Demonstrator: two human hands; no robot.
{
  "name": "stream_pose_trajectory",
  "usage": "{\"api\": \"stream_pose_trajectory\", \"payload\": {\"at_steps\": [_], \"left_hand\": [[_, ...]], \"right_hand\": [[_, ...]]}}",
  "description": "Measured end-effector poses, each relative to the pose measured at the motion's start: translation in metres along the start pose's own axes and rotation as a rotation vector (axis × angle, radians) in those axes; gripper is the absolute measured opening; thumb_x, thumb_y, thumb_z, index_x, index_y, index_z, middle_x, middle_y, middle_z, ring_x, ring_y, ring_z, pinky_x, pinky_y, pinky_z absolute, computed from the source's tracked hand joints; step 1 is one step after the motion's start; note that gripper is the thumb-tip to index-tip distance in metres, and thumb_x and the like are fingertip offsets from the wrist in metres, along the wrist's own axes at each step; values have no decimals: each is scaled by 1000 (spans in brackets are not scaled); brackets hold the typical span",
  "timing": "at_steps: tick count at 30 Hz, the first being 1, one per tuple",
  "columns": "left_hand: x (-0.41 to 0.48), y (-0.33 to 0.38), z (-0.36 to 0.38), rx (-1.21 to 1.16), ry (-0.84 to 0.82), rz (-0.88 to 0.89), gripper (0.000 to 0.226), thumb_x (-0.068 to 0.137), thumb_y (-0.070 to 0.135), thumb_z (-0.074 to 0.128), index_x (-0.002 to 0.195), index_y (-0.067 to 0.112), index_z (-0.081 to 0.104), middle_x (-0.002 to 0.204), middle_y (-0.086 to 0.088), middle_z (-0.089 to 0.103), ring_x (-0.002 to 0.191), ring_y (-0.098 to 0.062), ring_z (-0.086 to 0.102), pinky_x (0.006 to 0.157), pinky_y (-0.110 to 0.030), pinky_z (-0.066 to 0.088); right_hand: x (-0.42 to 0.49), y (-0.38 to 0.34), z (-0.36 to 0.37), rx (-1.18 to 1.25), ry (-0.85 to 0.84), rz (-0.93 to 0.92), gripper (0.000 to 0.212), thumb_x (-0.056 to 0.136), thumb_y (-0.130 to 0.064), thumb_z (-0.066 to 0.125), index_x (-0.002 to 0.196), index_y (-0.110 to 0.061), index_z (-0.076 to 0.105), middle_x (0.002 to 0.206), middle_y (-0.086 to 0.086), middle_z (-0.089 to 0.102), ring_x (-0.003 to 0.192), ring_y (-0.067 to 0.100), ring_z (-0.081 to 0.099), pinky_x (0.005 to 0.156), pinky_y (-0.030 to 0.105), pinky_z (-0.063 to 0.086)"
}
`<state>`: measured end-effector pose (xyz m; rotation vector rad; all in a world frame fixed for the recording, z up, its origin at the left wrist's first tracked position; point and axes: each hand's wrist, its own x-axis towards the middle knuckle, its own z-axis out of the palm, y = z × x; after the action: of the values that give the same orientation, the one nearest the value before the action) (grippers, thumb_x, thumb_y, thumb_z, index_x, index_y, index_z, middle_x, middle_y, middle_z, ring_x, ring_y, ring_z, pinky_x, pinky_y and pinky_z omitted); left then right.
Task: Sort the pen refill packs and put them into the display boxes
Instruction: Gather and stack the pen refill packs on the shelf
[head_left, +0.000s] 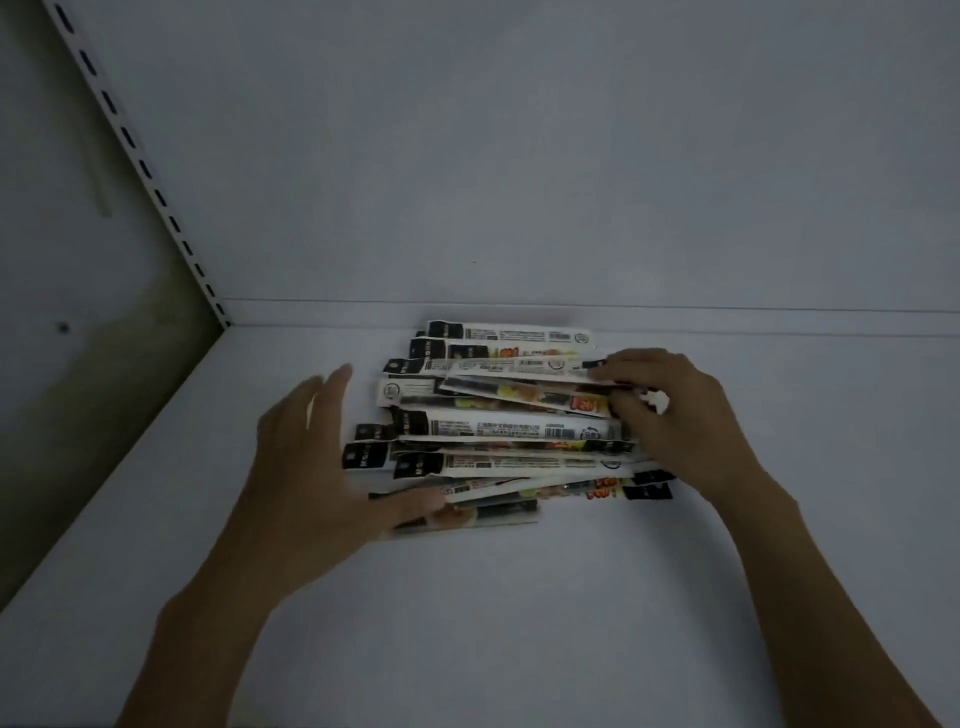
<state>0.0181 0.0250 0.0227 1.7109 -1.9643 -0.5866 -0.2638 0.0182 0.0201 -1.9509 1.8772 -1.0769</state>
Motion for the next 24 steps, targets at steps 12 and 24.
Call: {"api": "stream_pose_trajectory", "payload": {"at_steps": [12, 24], "left_hand": [[-8, 13, 57, -199, -59, 0, 122, 58, 67, 70, 142, 41, -14, 154, 7, -15, 141, -12, -17, 117, -48, 7], [6, 33, 42, 56, -18, 322, 107, 46, 93, 36, 128, 60, -25, 148, 19, -30, 135, -7, -33, 110, -41, -9]], "right_hand": [[1, -3, 16, 433, 61, 491, 33, 97, -43, 33, 115, -28, 56, 105, -7, 62, 86, 4, 57, 66, 9, 41], [-15, 2, 10, 495, 211, 643, 29, 95, -44, 36, 111, -29, 55, 120, -8, 55, 109, 13, 50, 94, 26, 33]]}}
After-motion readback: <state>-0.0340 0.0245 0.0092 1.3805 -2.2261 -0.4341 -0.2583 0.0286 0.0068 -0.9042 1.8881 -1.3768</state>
